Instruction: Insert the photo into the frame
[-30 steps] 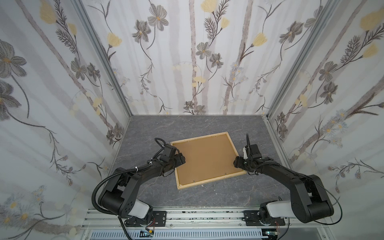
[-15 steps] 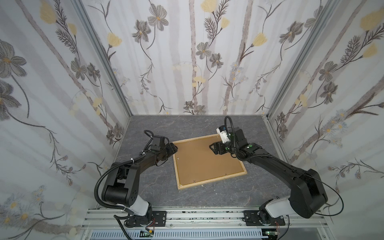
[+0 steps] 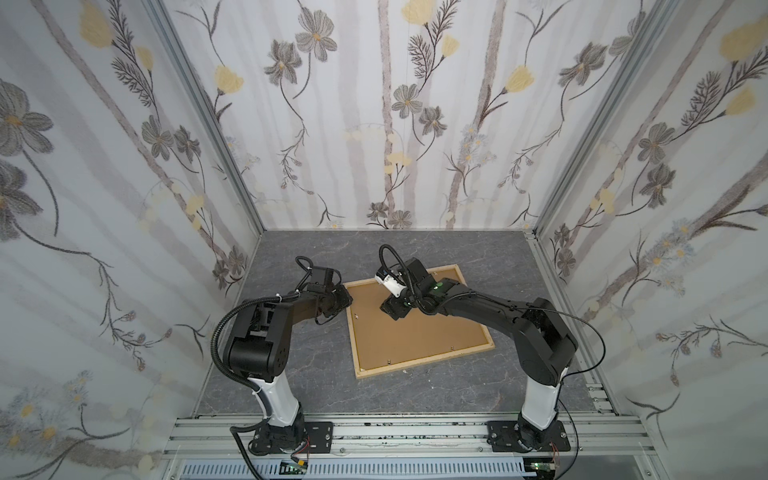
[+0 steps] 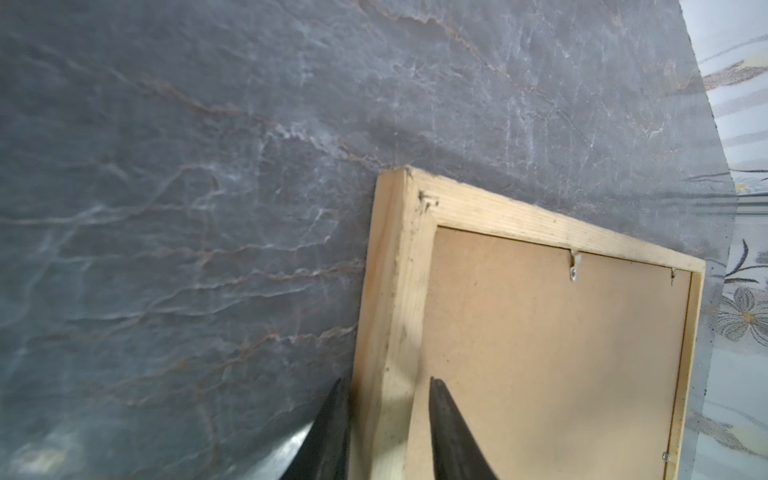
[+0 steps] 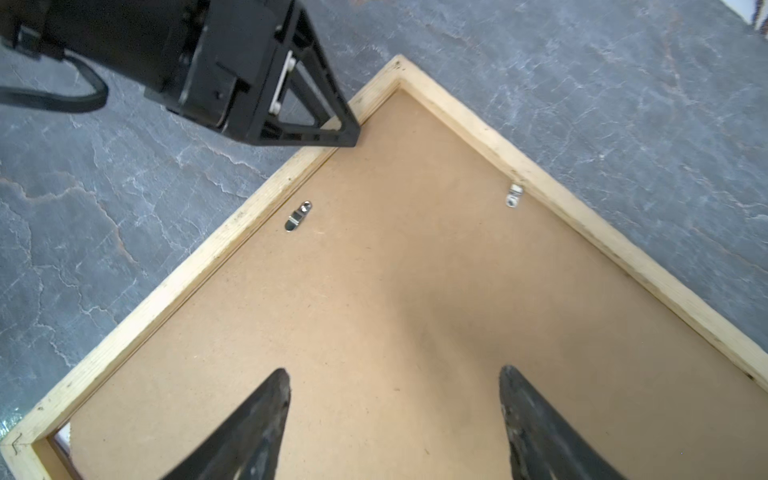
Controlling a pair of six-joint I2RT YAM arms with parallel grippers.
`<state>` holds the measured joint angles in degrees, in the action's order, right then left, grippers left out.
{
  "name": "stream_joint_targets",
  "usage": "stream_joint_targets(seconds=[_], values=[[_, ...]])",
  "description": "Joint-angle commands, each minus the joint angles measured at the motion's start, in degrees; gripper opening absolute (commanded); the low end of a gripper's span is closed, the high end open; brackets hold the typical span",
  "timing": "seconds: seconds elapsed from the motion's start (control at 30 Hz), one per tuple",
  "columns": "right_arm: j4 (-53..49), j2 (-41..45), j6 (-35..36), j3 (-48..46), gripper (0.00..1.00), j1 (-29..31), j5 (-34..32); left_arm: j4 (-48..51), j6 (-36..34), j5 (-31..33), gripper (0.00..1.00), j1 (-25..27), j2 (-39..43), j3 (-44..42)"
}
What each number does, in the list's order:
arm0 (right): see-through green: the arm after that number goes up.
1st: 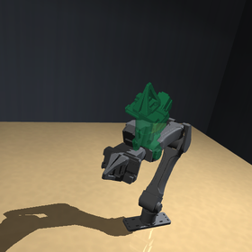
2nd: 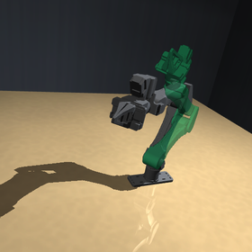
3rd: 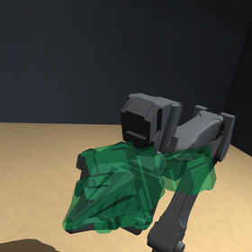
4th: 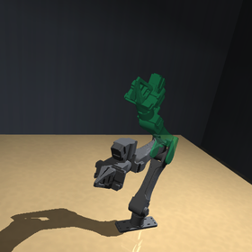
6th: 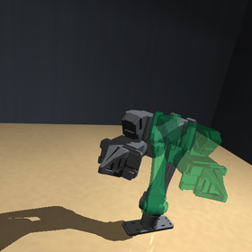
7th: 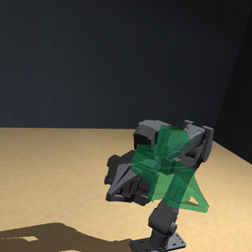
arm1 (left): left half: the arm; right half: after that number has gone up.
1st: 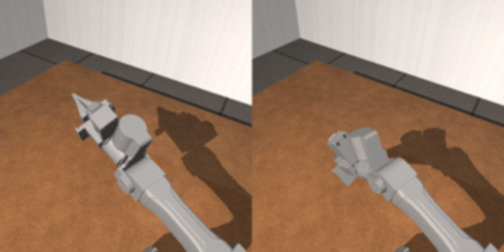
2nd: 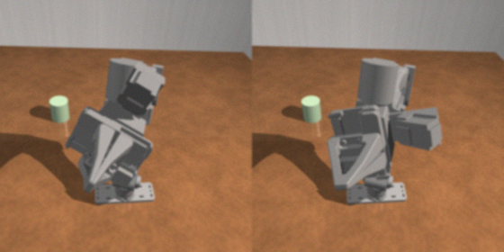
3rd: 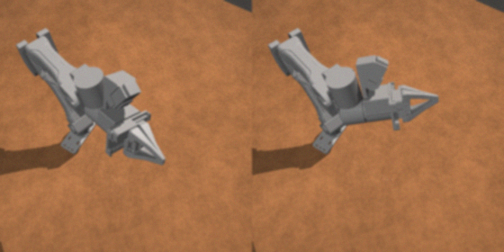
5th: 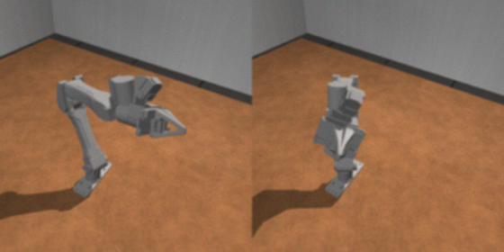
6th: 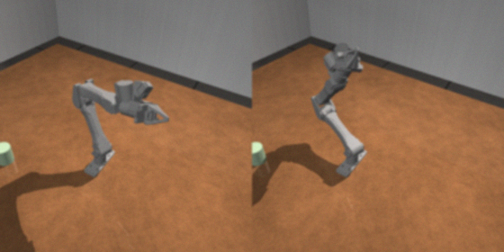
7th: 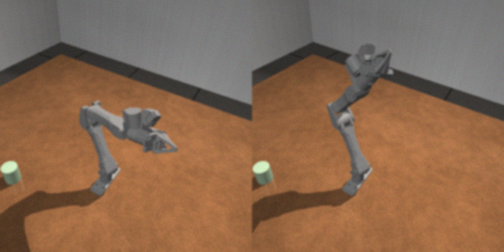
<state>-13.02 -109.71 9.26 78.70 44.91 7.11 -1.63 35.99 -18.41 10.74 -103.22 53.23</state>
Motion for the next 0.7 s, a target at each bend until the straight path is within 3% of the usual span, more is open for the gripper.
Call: stream_joint_targets(seconds=[0.0, 0.3, 0.67], values=[[0.56, -1.68, 4.43, 1.34, 0.78, 0.02, -0.91, -0.63, -1.9, -1.76, 0.24, 0.73, -1.8, 3.03], [3.34, -7.07, 10.84, 4.9, 0.77, 0.45, -7.89, 2.68, -4.06, 0.76, 0.21, 1.99, -6.53, 8.07], [7.0, -12.61, 14.87, 8.4, 0.78, 1.14, -6.41, 2.77, -4.41, 0.59, 0.18, 2.15, -7.55, 8.51]])
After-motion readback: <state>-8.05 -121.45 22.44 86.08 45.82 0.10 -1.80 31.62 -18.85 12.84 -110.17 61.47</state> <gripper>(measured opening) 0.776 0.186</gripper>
